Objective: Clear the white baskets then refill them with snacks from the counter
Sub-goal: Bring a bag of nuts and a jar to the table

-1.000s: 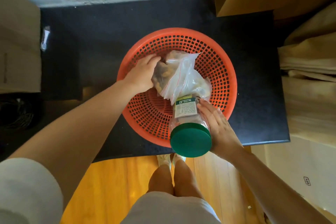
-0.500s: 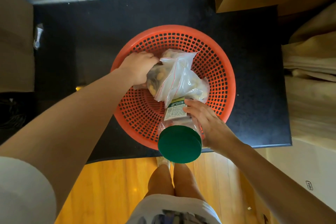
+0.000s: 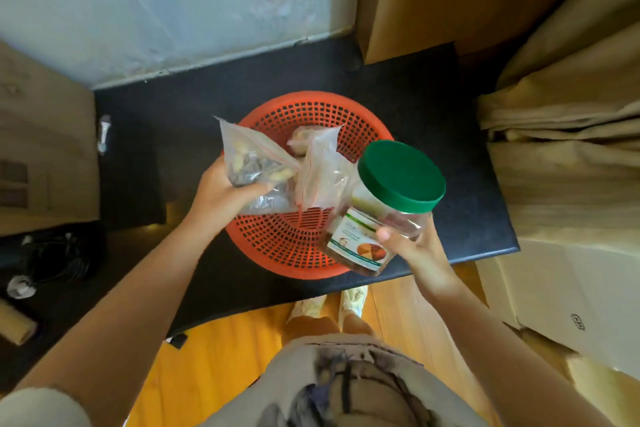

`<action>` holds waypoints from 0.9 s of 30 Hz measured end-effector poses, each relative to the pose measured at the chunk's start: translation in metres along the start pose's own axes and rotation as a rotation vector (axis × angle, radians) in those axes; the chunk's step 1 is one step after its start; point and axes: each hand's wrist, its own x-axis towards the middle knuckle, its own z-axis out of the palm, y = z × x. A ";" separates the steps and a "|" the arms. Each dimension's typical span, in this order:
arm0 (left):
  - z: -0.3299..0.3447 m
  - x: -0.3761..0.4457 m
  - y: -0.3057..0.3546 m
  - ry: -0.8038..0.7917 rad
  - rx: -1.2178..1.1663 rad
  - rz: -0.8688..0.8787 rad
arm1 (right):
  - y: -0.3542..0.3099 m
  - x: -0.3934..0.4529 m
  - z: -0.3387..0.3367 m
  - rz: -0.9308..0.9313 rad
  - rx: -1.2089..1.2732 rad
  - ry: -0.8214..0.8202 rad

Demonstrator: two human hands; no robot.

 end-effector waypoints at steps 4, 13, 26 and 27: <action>0.001 -0.039 0.023 -0.140 -0.241 0.010 | -0.008 -0.038 0.004 -0.010 0.096 0.109; 0.018 -0.113 0.029 -0.542 -0.286 0.017 | 0.045 -0.152 0.054 0.017 0.662 0.577; 0.058 -0.202 -0.003 -1.057 0.084 0.208 | 0.152 -0.332 0.152 -0.133 0.929 1.285; 0.066 -0.216 -0.007 -1.104 0.136 0.223 | 0.160 -0.346 0.162 -0.154 0.963 1.348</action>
